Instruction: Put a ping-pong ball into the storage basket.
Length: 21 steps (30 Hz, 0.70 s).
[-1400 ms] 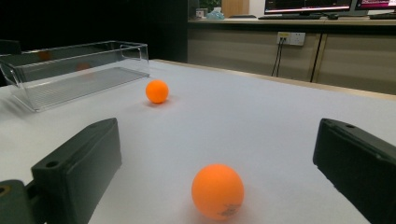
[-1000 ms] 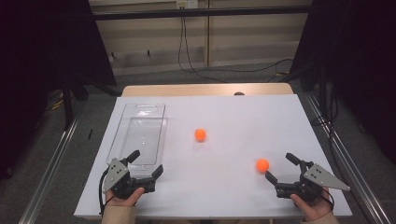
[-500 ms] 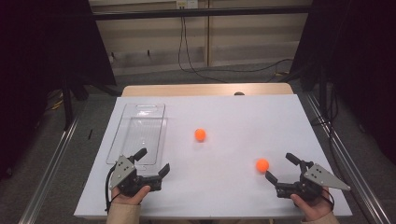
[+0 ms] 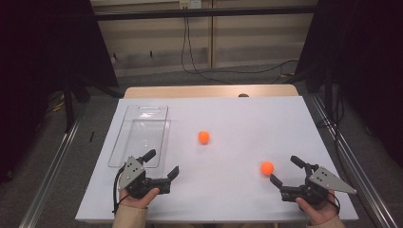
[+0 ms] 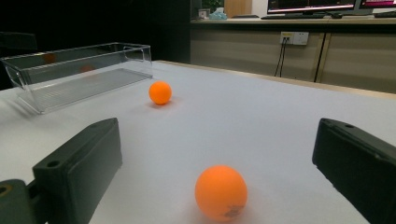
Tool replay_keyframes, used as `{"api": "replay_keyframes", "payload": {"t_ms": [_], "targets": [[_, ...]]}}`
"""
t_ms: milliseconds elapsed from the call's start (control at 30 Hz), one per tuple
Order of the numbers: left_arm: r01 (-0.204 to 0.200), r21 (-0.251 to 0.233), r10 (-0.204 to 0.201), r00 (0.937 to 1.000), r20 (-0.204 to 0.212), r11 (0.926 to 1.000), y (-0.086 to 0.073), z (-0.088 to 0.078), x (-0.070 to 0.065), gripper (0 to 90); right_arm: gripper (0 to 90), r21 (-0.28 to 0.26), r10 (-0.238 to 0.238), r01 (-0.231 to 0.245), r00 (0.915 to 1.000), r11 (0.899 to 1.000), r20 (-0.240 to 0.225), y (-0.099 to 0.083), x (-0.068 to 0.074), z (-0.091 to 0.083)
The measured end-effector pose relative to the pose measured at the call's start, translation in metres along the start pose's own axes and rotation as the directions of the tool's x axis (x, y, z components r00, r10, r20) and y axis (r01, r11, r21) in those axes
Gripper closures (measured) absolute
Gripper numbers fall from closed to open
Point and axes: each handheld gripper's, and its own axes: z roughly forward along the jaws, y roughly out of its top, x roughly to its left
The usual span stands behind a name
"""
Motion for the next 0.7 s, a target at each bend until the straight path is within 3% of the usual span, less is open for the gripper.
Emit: {"api": "replay_keyframes", "payload": {"t_ms": [300, 633, 667, 700], "targets": [[0.009, 0.004, -0.009, 0.9999, 0.014, 1.0, 0.0, 0.007, -0.005, 1.6, 1.3, 0.0, 0.004, -0.004, 1.0, 1.0, 0.001, 0.0, 0.001, 0.001], [-0.012, 0.001, 0.012, 0.9992, 0.039, 0.9999, 0.006, 0.014, -0.01, 1.7, 1.3, -0.002, 0.005, -0.005, 1.0, 1.0, 0.001, 0.0, 0.0, 0.001], [0.007, -0.008, -0.007, 0.9992, 0.039, 0.9999, 0.005, 0.015, -0.012, 1.7, 1.3, -0.002, 0.005, -0.005, 1.0, 1.0, 0.001, 0.0, 0.0, 0.001], [-0.007, -0.003, 0.007, 0.9991, 0.043, 1.0, 0.006, 0.016, -0.012, 1.7, 1.3, 0.001, 0.005, -0.005, 1.0, 1.0, 0.002, 0.0, 0.0, 0.001]]}}
